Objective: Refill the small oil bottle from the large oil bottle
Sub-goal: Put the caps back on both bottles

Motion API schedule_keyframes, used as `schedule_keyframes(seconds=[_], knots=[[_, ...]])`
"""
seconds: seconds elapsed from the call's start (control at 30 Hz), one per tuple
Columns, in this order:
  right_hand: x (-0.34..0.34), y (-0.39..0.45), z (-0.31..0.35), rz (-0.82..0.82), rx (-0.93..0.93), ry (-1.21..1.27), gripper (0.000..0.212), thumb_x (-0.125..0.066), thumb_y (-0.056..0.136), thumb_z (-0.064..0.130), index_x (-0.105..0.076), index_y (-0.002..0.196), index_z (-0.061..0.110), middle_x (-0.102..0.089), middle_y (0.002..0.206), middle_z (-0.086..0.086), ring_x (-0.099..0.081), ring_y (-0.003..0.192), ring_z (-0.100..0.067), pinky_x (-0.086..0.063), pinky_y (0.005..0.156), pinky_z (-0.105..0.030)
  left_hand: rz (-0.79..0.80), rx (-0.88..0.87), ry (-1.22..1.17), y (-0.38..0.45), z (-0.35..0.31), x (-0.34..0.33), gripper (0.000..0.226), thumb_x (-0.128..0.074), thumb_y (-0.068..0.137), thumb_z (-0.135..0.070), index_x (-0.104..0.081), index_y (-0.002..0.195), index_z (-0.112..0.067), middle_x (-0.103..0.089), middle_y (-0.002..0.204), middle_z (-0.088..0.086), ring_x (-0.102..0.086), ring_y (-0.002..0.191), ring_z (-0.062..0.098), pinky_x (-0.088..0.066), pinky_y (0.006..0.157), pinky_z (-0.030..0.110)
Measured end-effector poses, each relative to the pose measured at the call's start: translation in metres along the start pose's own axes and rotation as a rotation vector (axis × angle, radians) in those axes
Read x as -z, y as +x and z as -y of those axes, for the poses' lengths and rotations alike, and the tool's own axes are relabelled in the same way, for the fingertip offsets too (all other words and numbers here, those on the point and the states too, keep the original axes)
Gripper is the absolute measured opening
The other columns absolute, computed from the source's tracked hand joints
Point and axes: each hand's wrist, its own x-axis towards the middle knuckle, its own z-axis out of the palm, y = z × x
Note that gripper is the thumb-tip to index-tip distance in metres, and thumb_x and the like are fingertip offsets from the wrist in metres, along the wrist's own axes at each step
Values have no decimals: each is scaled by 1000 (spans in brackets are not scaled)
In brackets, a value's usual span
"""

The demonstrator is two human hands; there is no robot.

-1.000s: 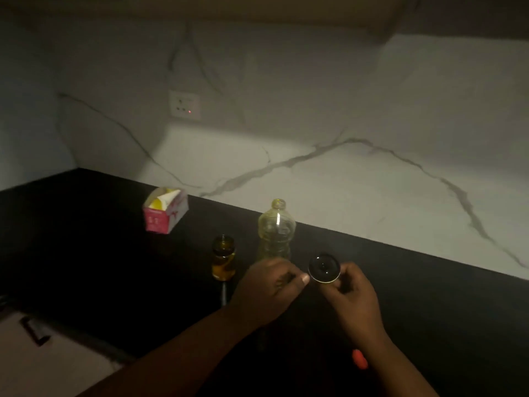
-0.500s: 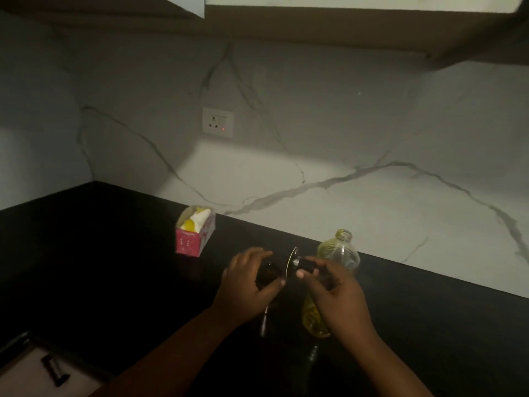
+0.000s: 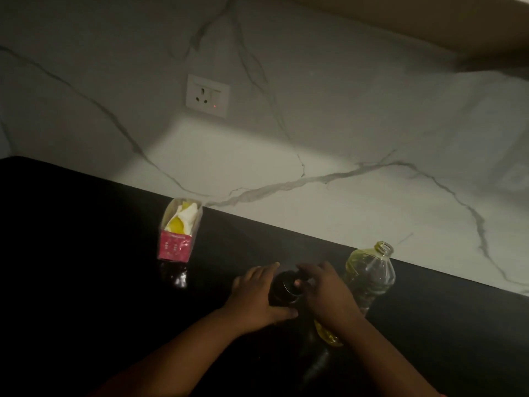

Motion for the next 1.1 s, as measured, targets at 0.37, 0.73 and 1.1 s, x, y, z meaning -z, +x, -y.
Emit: schedule_keyframes(seconds=[0.37, 0.73, 1.1], knots=[[-12, 16, 2, 23, -12, -67, 27, -56, 92, 28, -59, 118, 32, -49, 101, 7, -58, 88, -14, -48, 75, -26, -114, -93, -233, 20, 18, -14, 93, -51, 57, -84, -52, 134, -33, -61, 129, -10, -54, 121, 13, -37, 105, 33], [-22, 17, 2, 15, 81, -228, 15, -55, 91, 28, -58, 105, 25, -47, 86, 4, -56, 77, -20, -38, 56, -27, -169, -127, -285, 24, 22, -16, 82, -62, 57, -75, -61, 124, -28, -66, 117, -8, -61, 107, 11, -51, 93, 34], [-23, -1, -3, -5, 74, -247, 58, -47, 96, 39, -25, 149, 28, -55, 124, -2, -52, 111, -20, -44, 89, -29, -85, -117, -106, 18, 12, -7, 97, -49, 55, -82, -43, 138, -34, -52, 138, -10, -45, 132, 13, -30, 107, 34]])
